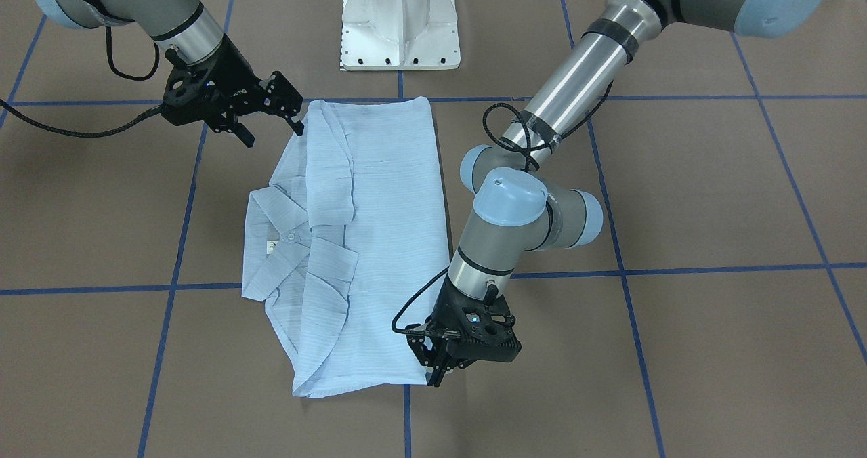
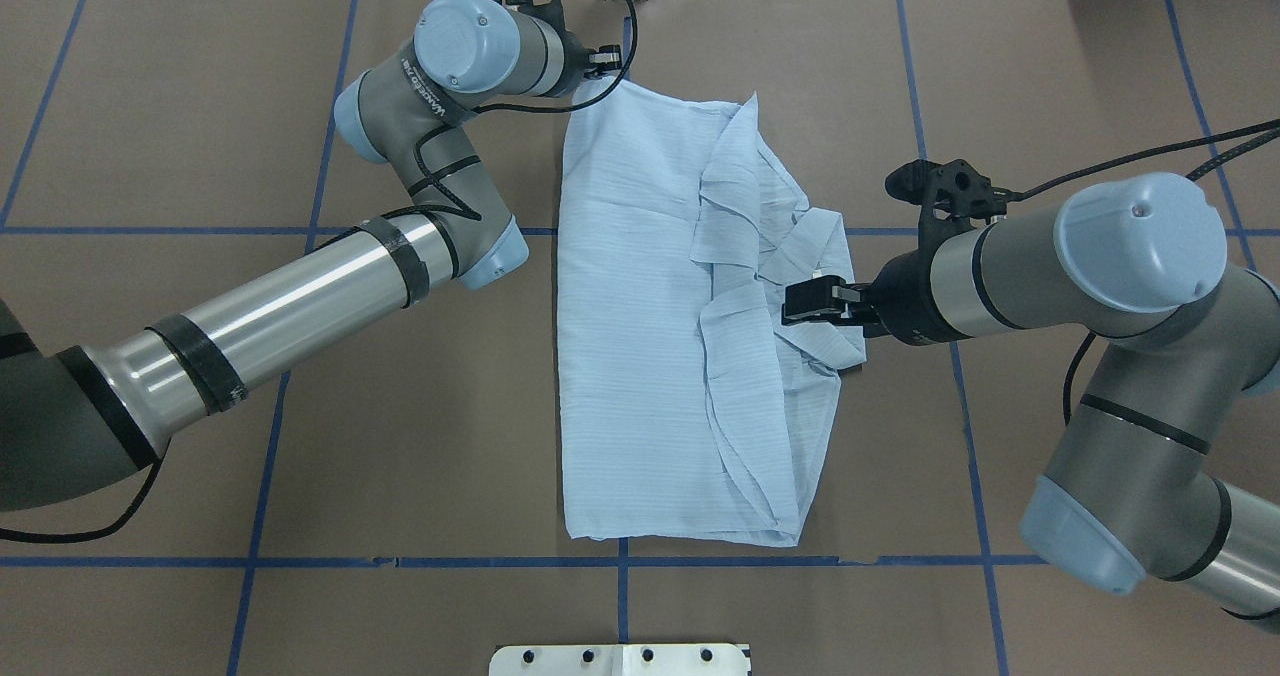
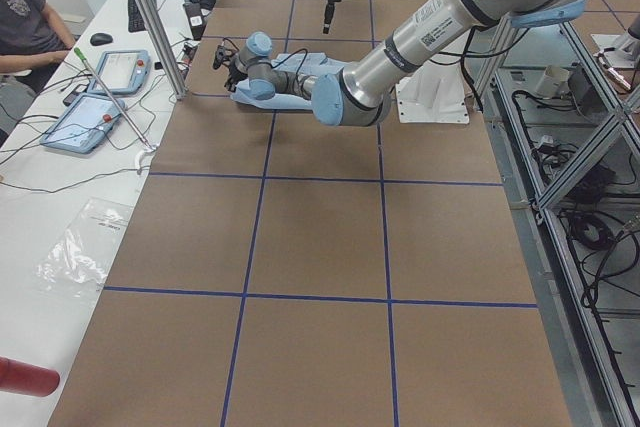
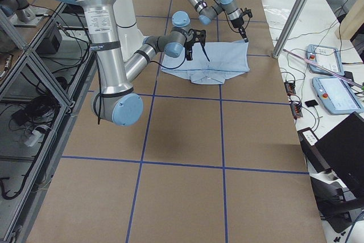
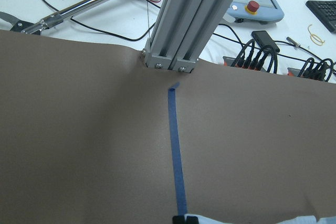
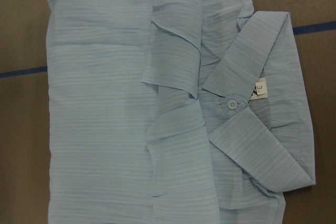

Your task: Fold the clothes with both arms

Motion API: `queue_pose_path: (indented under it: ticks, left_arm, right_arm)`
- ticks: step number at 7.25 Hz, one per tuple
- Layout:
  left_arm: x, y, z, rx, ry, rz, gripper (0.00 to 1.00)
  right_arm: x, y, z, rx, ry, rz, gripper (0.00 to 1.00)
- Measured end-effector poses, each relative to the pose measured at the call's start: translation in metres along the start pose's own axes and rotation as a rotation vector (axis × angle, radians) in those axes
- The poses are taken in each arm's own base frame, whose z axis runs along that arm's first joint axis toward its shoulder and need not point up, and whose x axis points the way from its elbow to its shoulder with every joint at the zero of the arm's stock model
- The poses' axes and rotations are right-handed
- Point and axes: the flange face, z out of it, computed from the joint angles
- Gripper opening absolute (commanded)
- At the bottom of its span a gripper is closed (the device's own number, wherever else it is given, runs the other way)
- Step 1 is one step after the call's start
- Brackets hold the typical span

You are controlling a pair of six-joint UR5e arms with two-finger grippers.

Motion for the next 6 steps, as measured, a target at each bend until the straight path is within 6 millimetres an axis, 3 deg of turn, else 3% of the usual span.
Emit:
queue_pose_path:
  ticks: [1, 3, 4, 6]
  left_arm:
    - [-0.024, 0.005, -0.013, 0.004, 0.016, 0.001, 1.00]
    - [-0.105, 0.032, -0.065, -0.031, 0.048, 0.010, 1.00]
    - [-0.138, 0.044, -0.101, -0.025, 0.063, 0.013, 1.00]
    - [-0.198, 0.051, -0.191, 0.077, 0.064, 0.009, 1.00]
  right_arm:
    - [-0.003, -0.004, 0.002, 0.002, 0.007, 0.004, 1.00]
    - [-0.034, -0.010, 0.006, -0.010, 0.063, 0.015, 1.00]
    - [-0.051, -0.006, 0.010, -0.013, 0.097, 0.000, 1.00]
    - [-0.065, 0.003, 0.023, -0.008, 0.165, -0.073, 1.00]
